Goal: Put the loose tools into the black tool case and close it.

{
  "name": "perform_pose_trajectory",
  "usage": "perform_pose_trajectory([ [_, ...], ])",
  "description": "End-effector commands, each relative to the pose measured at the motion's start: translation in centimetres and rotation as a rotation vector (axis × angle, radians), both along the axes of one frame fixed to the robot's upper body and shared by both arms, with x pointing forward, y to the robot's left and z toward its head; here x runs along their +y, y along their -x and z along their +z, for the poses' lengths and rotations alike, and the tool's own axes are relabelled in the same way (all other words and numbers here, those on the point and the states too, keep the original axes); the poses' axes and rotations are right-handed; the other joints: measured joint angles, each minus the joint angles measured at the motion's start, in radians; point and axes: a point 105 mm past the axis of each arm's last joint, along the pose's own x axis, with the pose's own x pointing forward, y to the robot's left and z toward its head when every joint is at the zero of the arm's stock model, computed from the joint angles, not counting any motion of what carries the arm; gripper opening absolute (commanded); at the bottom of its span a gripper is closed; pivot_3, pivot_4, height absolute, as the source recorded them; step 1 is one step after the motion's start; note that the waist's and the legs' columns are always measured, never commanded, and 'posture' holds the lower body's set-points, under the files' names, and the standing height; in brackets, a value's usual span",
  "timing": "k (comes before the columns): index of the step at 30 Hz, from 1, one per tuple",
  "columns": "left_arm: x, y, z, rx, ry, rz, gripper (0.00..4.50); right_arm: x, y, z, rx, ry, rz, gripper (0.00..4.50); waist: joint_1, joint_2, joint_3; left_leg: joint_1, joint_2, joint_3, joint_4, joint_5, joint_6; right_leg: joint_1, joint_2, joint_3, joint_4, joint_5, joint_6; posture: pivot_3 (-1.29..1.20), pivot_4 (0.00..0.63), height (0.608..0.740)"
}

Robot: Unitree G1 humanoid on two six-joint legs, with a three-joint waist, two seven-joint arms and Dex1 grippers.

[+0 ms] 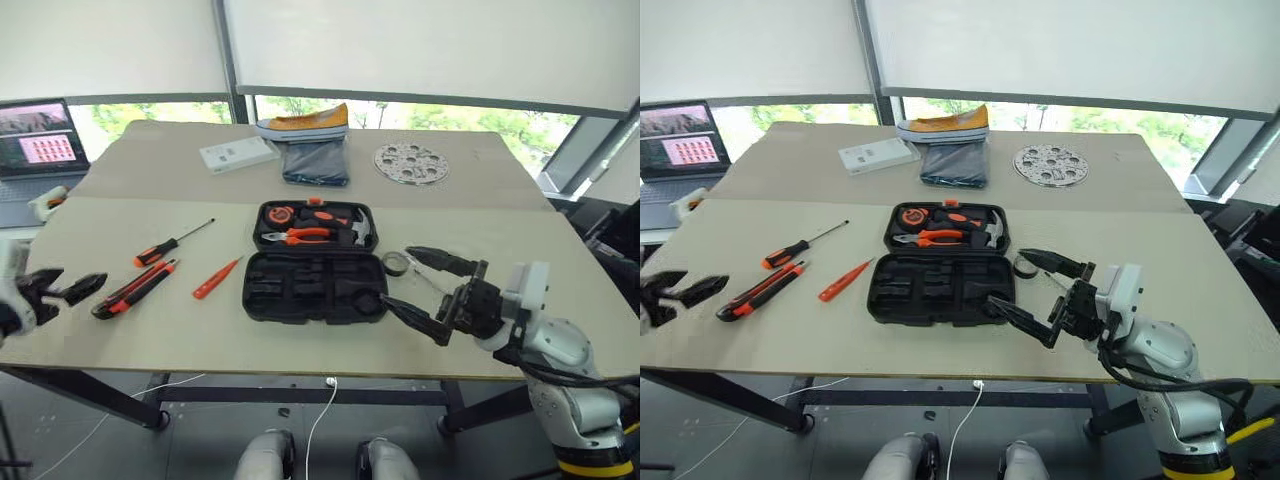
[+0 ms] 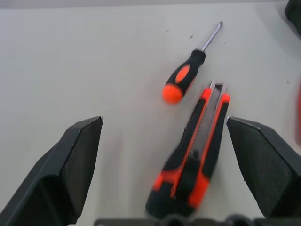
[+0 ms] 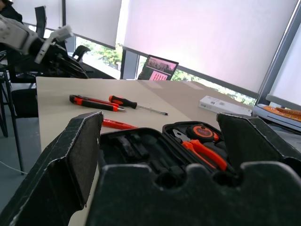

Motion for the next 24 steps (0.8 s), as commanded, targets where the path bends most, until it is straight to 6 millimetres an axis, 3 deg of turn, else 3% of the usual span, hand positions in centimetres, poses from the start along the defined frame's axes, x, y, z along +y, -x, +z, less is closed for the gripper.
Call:
perform_pose_trajectory([
  [1, -0.3, -3.5, -0.1, 0.010, -0.049, 0.018, 4.50, 0.2, 0.2, 1.0, -0.040, -0.007, -0.004, 4.48, 0.001, -0.002, 0.000, 0.000, 0.000, 0.000, 0.002, 0.000, 0.000, 0.001, 0.000, 0.000, 0.000, 0.001, 0.001, 0.00, 0.150, 0.740],
  [6, -2.2, -7.2, -0.7, 0.029, -0.042, 0.006, 4.50, 0.0, 0.4, 0.9, -0.048, 0.001, -0.030, 4.48, -0.004, -0.003, 0.000, -0.012, 0.001, 0.001, 0.023, -0.010, 0.007, 0.003, 0.008, 0.000, 0.006, 0.006, 0.003, 0.00, 0.150, 0.740],
  [12, -3.5, -8.9, -1.4, 0.070, -0.056, 0.017, 4.50, -0.8, 0.9, 0.9, -0.055, 0.007, -0.088, 4.48, -0.017, -0.005, 0.001, -0.014, 0.002, 0.001, 0.029, -0.011, 0.007, 0.003, 0.009, 0.001, 0.008, 0.002, 0.010, 0.00, 0.150, 0.740],
  [15, -3.8, -9.1, -1.9, 0.086, -0.050, 0.028, 3.75, -1.0, 1.2, 0.7, -0.052, 0.010, -0.106, 4.50, -0.018, -0.005, 0.001, -0.014, 0.003, -0.001, 0.030, -0.011, 0.006, 0.003, 0.009, 0.001, 0.009, 0.002, 0.010, 0.00, 0.150, 0.740],
  [22, -4.3, -9.0, -3.7, 0.147, 0.023, 0.045, 1.09, -1.6, 1.7, 0.4, -0.049, 0.012, -0.145, 4.50, -0.020, -0.005, 0.001, -0.013, 0.004, -0.002, 0.032, -0.011, 0.006, 0.003, 0.009, 0.001, 0.009, 0.004, 0.009, 0.00, 0.150, 0.740],
  [24, -4.3, -8.8, -4.0, 0.156, 0.035, 0.050, 0.85, -1.8, 1.7, 0.3, -0.049, 0.014, -0.150, 4.50, -0.019, -0.005, 0.001, -0.013, 0.004, -0.003, 0.033, -0.011, 0.006, 0.003, 0.009, 0.001, 0.010, 0.004, 0.009, 0.00, 0.150, 0.740],
])
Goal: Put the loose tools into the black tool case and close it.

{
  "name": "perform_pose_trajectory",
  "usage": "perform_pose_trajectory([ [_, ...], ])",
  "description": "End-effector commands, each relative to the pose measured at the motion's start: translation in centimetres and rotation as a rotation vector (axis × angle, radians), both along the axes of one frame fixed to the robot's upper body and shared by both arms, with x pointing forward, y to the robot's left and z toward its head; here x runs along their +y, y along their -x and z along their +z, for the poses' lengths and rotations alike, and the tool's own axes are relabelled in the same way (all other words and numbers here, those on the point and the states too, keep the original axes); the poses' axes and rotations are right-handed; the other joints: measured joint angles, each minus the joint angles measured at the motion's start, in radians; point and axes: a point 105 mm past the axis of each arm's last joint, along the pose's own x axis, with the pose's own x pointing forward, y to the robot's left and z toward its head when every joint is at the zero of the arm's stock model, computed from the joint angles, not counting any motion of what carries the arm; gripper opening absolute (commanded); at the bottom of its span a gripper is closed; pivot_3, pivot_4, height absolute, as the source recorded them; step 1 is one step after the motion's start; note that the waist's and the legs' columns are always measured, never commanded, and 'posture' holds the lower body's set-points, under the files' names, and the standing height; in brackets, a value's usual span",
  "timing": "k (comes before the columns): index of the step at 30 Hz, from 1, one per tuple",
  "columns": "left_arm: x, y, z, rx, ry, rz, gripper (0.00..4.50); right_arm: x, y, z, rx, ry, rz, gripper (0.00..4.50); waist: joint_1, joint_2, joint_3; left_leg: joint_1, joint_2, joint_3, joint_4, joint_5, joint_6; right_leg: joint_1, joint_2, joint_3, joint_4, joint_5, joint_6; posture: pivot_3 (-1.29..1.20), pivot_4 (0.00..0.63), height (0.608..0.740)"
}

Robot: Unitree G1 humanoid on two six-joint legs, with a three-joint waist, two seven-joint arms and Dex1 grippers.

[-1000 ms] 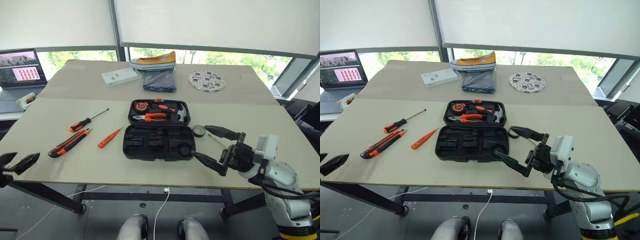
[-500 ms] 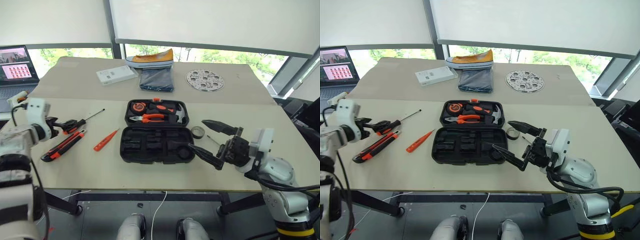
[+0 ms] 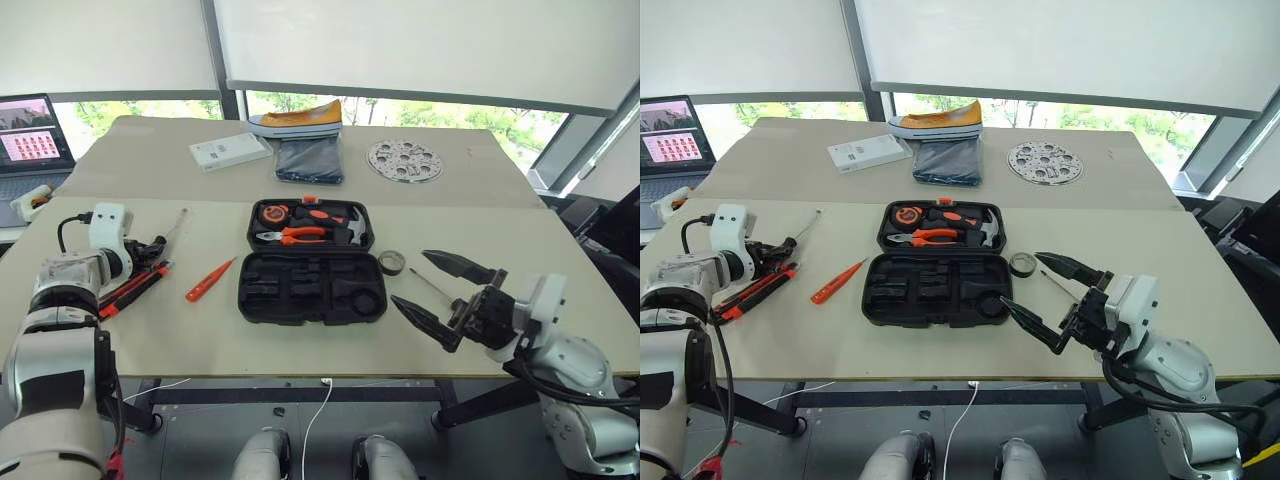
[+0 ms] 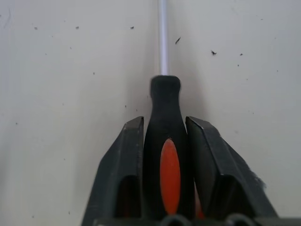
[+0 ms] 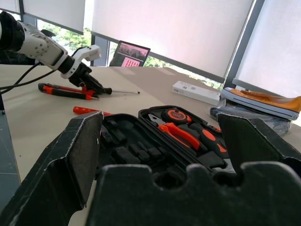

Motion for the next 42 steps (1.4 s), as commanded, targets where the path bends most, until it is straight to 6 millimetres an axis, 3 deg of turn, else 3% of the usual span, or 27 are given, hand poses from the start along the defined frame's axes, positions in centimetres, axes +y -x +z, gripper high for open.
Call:
perform_pose_trajectory([
  [1, -0.1, 0.0, -0.3, 0.012, 0.028, 0.011, 0.85, -0.4, 0.6, 1.2, -0.070, 0.008, -0.020, 4.50, 0.000, 0.000, 0.000, 0.000, 0.000, 0.000, 0.000, 0.000, 0.000, 0.000, 0.000, 0.000, 0.000, 0.000, 0.000, 0.00, 0.150, 0.740],
  [5, 0.2, -0.3, 1.4, -0.107, 0.038, 0.000, 0.85, -0.7, 0.5, 0.9, -0.067, 0.011, -0.027, 4.50, 0.000, 0.000, 0.000, 0.000, 0.000, 0.000, 0.001, 0.000, 0.000, 0.001, 0.000, 0.000, 0.000, 0.000, 0.001, 0.00, 0.150, 0.740],
  [10, -1.0, -0.7, 7.2, -0.415, -0.032, -0.182, 0.85, -1.5, 0.3, 0.7, -0.076, 0.021, -0.043, 4.50, 0.000, -0.002, 0.001, 0.000, 0.001, 0.000, 0.001, 0.000, 0.000, 0.000, 0.000, 0.000, 0.000, 0.001, -0.001, 0.00, 0.150, 0.740],
  [13, -4.5, -0.1, 9.0, -0.493, -0.182, -0.490, 0.85, -2.5, 0.1, 0.8, -0.080, 0.035, -0.056, 4.50, 0.003, -0.002, 0.001, 0.000, 0.000, 0.000, 0.002, 0.000, 0.000, 0.000, 0.000, 0.000, 0.000, 0.002, 0.000, 0.00, 0.150, 0.740],
  [15, -7.9, 0.7, 9.3, -0.505, -0.292, -0.746, 0.85, -3.3, 0.1, 0.8, -0.043, 0.046, -0.036, 4.50, 0.008, -0.002, 0.001, 0.000, 0.000, 0.001, 0.002, 0.000, 0.000, 0.001, 0.000, 0.000, -0.001, 0.003, 0.000, 0.00, 0.150, 0.740],
  [17, -11.1, 1.2, 9.8, -0.526, -0.297, -0.921, 0.85, -3.8, 0.0, 0.8, -0.024, 0.059, -0.021, 4.50, 0.012, -0.002, 0.001, -0.001, 0.000, 0.001, 0.003, 0.000, 0.000, 0.001, -0.001, 0.000, -0.002, 0.002, -0.002, 0.00, 0.150, 0.740],
  [21, -15.8, 2.2, 8.3, -0.445, -0.341, -1.162, 0.85, -4.2, -0.6, 0.6, -0.027, 0.096, 0.005, 4.50, 0.017, -0.002, 0.001, 0.000, 0.000, 0.001, 0.007, -0.001, 0.001, 0.004, 0.000, 0.000, -0.001, 0.000, -0.005, 0.00, 0.150, 0.740],
  [27, -19.9, 1.2, 4.2, -0.324, -0.554, -1.243, 0.85, -3.8, -1.9, 0.0, -0.024, 0.173, 0.071, 4.50, 0.007, -0.001, 0.001, 0.000, 0.000, 0.000, 0.012, -0.002, 0.005, 0.006, 0.001, 0.001, 0.002, 0.001, -0.003, 0.00, 0.150, 0.740],
  [33, -21.8, 0.0, 2.8, -0.298, -0.608, -1.214, 0.85, -3.1, -2.8, -0.2, -0.009, 0.182, 0.113, 4.50, 0.006, -0.001, 0.001, 0.001, 0.000, 0.000, 0.012, -0.002, 0.005, 0.007, 0.001, 0.001, 0.002, 0.004, 0.002, 0.00, 0.150, 0.740],
  [37, -23.4, 0.2, 1.6, -0.273, -0.627, -1.260, 0.85, -3.2, -3.4, 0.0, 0.001, 0.171, 0.098, 4.50, 0.008, -0.001, 0.001, 0.000, 0.000, -0.001, 0.012, -0.003, 0.006, 0.007, 0.000, 0.001, 0.002, 0.004, 0.002, 0.00, 0.150, 0.740],
  [42, -23.8, 0.5, 0.8, -0.249, -0.670, -1.304, 0.85, -3.1, -3.5, -0.2, 0.005, 0.177, 0.097, 4.50, 0.011, -0.001, 0.001, 0.000, 0.000, -0.001, 0.012, -0.003, 0.006, 0.007, 0.000, 0.001, 0.001, 0.004, 0.002, 0.00, 0.150, 0.740],
])
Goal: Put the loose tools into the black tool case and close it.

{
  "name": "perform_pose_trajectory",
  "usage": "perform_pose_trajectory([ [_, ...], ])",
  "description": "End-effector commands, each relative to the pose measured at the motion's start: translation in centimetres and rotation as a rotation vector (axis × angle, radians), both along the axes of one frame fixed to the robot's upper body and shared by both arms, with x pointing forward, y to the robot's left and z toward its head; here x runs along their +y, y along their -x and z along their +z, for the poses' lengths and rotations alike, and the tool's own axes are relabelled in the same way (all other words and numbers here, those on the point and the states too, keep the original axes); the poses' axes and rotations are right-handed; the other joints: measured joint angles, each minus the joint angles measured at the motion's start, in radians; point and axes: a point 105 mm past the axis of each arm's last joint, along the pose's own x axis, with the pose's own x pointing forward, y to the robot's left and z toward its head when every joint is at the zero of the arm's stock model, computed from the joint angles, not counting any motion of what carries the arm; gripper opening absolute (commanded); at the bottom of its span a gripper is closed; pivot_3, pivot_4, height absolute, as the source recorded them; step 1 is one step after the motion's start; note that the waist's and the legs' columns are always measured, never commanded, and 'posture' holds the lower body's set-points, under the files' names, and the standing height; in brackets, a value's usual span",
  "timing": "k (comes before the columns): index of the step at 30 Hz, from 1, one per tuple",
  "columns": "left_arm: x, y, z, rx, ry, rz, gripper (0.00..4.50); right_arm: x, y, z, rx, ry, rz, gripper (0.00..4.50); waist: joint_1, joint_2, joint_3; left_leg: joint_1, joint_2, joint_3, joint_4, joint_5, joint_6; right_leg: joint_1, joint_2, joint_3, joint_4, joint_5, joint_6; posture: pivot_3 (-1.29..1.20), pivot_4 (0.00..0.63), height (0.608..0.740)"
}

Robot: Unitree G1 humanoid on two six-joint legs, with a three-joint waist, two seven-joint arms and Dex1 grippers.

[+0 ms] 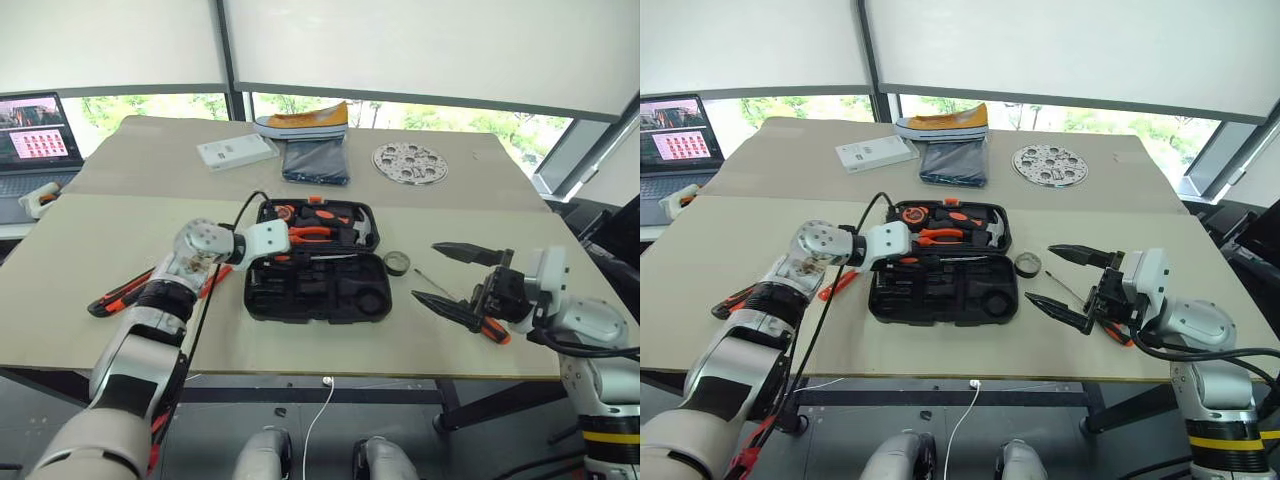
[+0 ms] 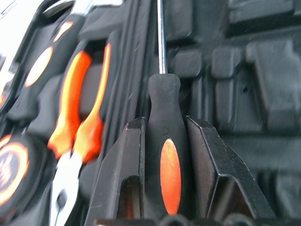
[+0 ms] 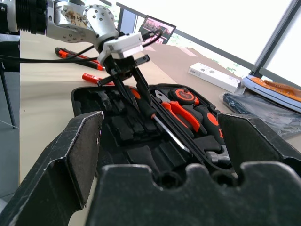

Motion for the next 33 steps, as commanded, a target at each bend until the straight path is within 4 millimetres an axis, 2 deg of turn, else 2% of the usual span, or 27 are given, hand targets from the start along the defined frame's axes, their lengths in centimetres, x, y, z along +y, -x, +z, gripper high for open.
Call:
perform_pose_trajectory([
  [1, -0.3, 0.2, 0.3, -0.037, -0.046, -0.047, 0.85, 0.0, 0.1, 0.5, -0.028, 0.004, -0.004, 4.50, 0.000, 0.000, 0.000, 0.000, 0.000, 0.000, 0.000, 0.000, 0.000, 0.000, 0.000, 0.000, 0.000, 0.000, 0.000, 0.00, 0.150, 0.740],
  [13, 2.4, 0.0, -0.4, -0.041, -0.139, -0.013, 0.85, 0.1, 0.4, 0.0, -0.012, 0.003, -0.005, 4.50, 0.002, 0.000, 0.000, 0.000, 0.001, 0.000, 0.000, 0.000, 0.000, 0.000, 0.000, 0.000, 0.000, 0.000, 0.000, 0.00, 0.150, 0.740],
  [18, 1.5, 0.3, -0.5, -0.005, -0.045, -0.029, 0.85, -0.1, 0.5, -0.1, -0.005, 0.006, -0.011, 4.50, 0.002, 0.001, 0.000, 0.000, 0.001, 0.000, 0.000, 0.000, 0.000, 0.000, 0.000, 0.000, 0.000, 0.000, 0.000, 0.00, 0.150, 0.740],
  [19, 0.9, 0.2, 0.2, -0.022, 0.023, -0.028, 1.85, -0.1, 0.5, -0.1, -0.004, 0.006, -0.012, 4.50, 0.002, 0.001, 0.000, 0.000, 0.001, 0.000, 0.000, 0.000, 0.000, 0.000, 0.000, 0.000, 0.000, 0.000, 0.000, 0.00, 0.150, 0.740],
  [22, 0.0, -0.2, 2.5, -0.085, 0.183, -0.025, 2.75, -0.2, 0.8, 0.0, 0.007, -0.003, -0.016, 4.50, 0.008, 0.001, 0.000, 0.000, 0.001, 0.000, 0.000, 0.000, 0.000, 0.000, 0.000, 0.000, 0.000, 0.000, 0.000, 0.00, 0.150, 0.740],
  [24, 0.2, -0.1, 3.7, -0.061, 0.287, -0.012, 2.75, -0.6, 1.1, 0.0, 0.021, -0.012, -0.025, 4.50, 0.008, 0.001, 0.000, 0.000, 0.000, 0.000, 0.000, 0.000, 0.000, 0.000, -0.001, 0.000, 0.000, 0.000, 0.001, 0.00, 0.150, 0.740],
  [27, 0.6, 0.3, 3.9, 0.010, 0.367, -0.010, 2.75, -0.9, 1.5, -0.2, 0.037, -0.018, -0.039, 4.50, 0.005, 0.001, 0.000, 0.000, 0.001, 0.000, 0.001, 0.000, 0.000, 0.000, -0.001, 0.000, 0.000, 0.001, 0.001, 0.00, 0.150, 0.740],
  [29, 0.9, 0.5, 3.2, 0.049, 0.366, 0.007, 2.21, -1.0, 1.5, -0.2, 0.042, -0.030, -0.050, 4.50, 0.005, 0.001, 0.000, 0.000, 0.001, 0.000, 0.001, 0.000, 0.000, 0.001, -0.001, 0.000, 0.000, 0.001, 0.001, 0.00, 0.150, 0.740],
  [30, 1.0, 0.5, 2.7, 0.062, 0.358, 0.018, 2.08, -1.0, 1.5, -0.2, 0.042, -0.039, -0.056, 4.50, 0.005, 0.001, 0.000, 0.001, 0.000, 0.000, 0.001, 0.000, 0.000, 0.001, -0.001, 0.000, 0.000, 0.001, 0.001, 0.00, 0.150, 0.740],
  [33, 0.8, 0.3, 1.6, 0.099, 0.374, 0.073, 0.95, -0.9, 1.3, -0.2, 0.040, -0.059, -0.068, 4.50, 0.004, 0.001, 0.000, 0.003, 0.000, 0.000, 0.001, 0.000, 0.000, 0.003, -0.001, 0.000, 0.000, 0.000, 0.001, 0.00, 0.150, 0.740],
])
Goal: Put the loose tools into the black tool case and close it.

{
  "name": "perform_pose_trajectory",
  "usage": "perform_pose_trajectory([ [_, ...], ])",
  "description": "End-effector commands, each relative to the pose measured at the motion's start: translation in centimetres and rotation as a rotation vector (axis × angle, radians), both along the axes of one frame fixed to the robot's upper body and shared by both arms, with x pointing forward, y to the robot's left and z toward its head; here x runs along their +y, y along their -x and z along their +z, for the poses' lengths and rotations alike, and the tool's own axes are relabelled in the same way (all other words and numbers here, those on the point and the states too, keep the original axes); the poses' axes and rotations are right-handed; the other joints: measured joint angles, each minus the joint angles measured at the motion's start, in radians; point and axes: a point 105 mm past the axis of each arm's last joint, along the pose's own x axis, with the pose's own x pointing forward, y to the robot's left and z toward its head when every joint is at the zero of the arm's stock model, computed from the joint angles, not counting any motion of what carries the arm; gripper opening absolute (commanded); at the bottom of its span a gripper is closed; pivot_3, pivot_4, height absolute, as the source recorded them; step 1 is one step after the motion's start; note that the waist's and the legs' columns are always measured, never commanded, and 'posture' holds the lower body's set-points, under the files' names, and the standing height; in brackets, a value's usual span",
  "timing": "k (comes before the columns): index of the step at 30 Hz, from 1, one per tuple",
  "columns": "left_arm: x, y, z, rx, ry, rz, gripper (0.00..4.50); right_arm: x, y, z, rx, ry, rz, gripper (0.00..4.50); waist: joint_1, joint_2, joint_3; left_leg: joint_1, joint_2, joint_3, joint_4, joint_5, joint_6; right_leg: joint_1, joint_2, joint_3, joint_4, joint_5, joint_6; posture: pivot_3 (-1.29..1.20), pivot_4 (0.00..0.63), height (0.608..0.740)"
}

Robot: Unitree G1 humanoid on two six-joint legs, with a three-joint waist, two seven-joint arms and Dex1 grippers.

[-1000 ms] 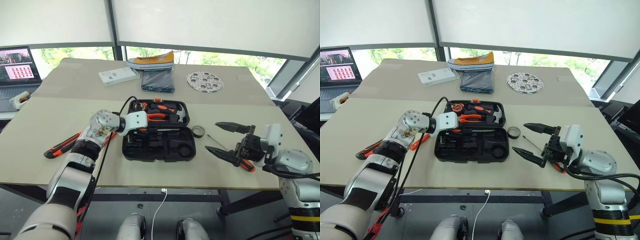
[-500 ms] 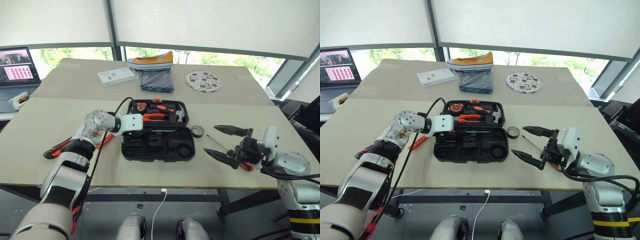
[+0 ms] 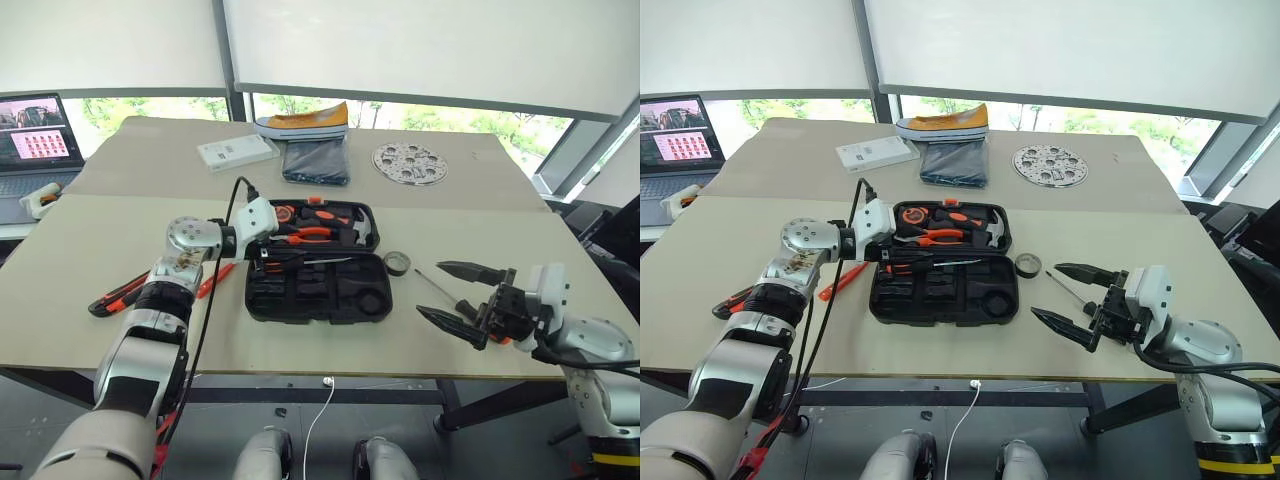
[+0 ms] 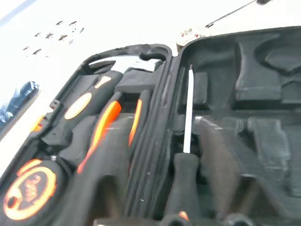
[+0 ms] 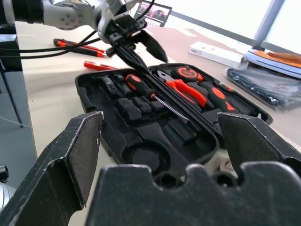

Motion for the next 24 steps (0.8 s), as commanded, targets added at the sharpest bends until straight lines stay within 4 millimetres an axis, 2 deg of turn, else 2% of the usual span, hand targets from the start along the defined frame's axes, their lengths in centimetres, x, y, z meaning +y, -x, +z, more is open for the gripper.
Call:
perform_pose_trajectory([
  [1, -0.6, -0.3, -0.3, 0.023, 0.028, 0.048, 0.53, 0.1, 0.1, 1.4, -0.055, -0.039, -0.017, 4.50, 0.000, 0.000, 0.000, 0.000, 0.000, 0.000, 0.000, 0.000, 0.000, 0.000, 0.000, 0.000, 0.000, 0.000, 0.000, 0.00, 0.150, 0.740],
  [2, -0.8, -0.4, -0.7, 0.028, 0.026, 0.057, 0.19, 0.1, 0.0, 1.3, -0.055, -0.042, -0.020, 4.50, 0.002, 0.000, 0.000, 0.000, 0.000, 0.000, 0.000, 0.000, 0.000, 0.000, 0.000, 0.000, 0.000, 0.000, 0.000, 0.00, 0.150, 0.740],
  [3, -1.0, -0.4, -1.1, 0.039, 0.019, 0.067, 0.07, 0.1, 0.0, 1.3, -0.053, -0.045, -0.024, 4.50, 0.005, 0.000, 0.000, 0.000, 0.000, 0.000, 0.000, 0.000, 0.000, 0.000, 0.000, 0.000, 0.000, 0.000, 0.000, 0.00, 0.150, 0.740],
  [10, -1.9, -0.5, -4.1, 0.163, -0.050, 0.131, 0.07, -0.1, 0.2, 0.8, -0.033, -0.059, -0.055, 4.50, 0.007, 0.001, 0.000, 0.000, -0.001, -0.002, 0.000, 0.000, 0.000, 0.002, 0.000, 0.000, -0.002, 0.000, 0.000, 0.00, 0.150, 0.740],
  [16, -2.8, -0.4, -4.9, 0.232, -0.057, 0.144, 0.07, 0.0, 0.6, 0.4, -0.018, -0.070, -0.069, 4.50, 0.008, 0.004, -0.003, 0.004, -0.001, -0.002, 0.000, -0.001, 0.000, 0.005, 0.000, 0.000, -0.002, -0.002, -0.003, 0.00, 0.150, 0.740],
  [18, -3.2, -0.3, -4.1, 0.199, -0.020, 0.114, 0.07, -0.2, 0.6, 0.6, -0.023, -0.083, -0.090, 4.50, 0.008, 0.005, -0.003, 0.005, -0.001, -0.002, 0.000, -0.001, 0.000, 0.005, -0.001, 0.000, -0.003, -0.002, -0.003, 0.00, 0.150, 0.740],
  [22, -3.0, 0.3, -0.6, 0.072, 0.164, 0.035, 0.07, -1.5, 1.0, 0.8, -0.039, -0.097, -0.175, 4.50, 0.007, 0.006, -0.003, 0.005, -0.001, -0.002, 0.000, -0.001, 0.000, 0.004, -0.001, 0.001, -0.004, -0.002, -0.004, 0.00, 0.150, 0.740],
  [23, -2.6, 0.7, 0.5, 0.031, 0.212, 0.008, 0.61, -2.4, 1.2, 0.7, -0.041, -0.089, -0.216, 4.50, 0.006, 0.006, -0.003, 0.004, -0.001, -0.002, 0.000, -0.001, 0.000, 0.004, -0.001, 0.002, -0.004, -0.002, -0.004, 0.00, 0.150, 0.740],
  [24, -2.1, 1.2, 1.3, -0.003, 0.255, -0.020, 0.68, -3.2, 1.5, 0.4, -0.040, -0.084, -0.255, 4.50, 0.006, 0.006, -0.003, 0.001, -0.001, -0.002, 0.000, -0.001, 0.000, 0.003, -0.001, 0.002, -0.004, -0.002, -0.004, 0.00, 0.150, 0.740],
])
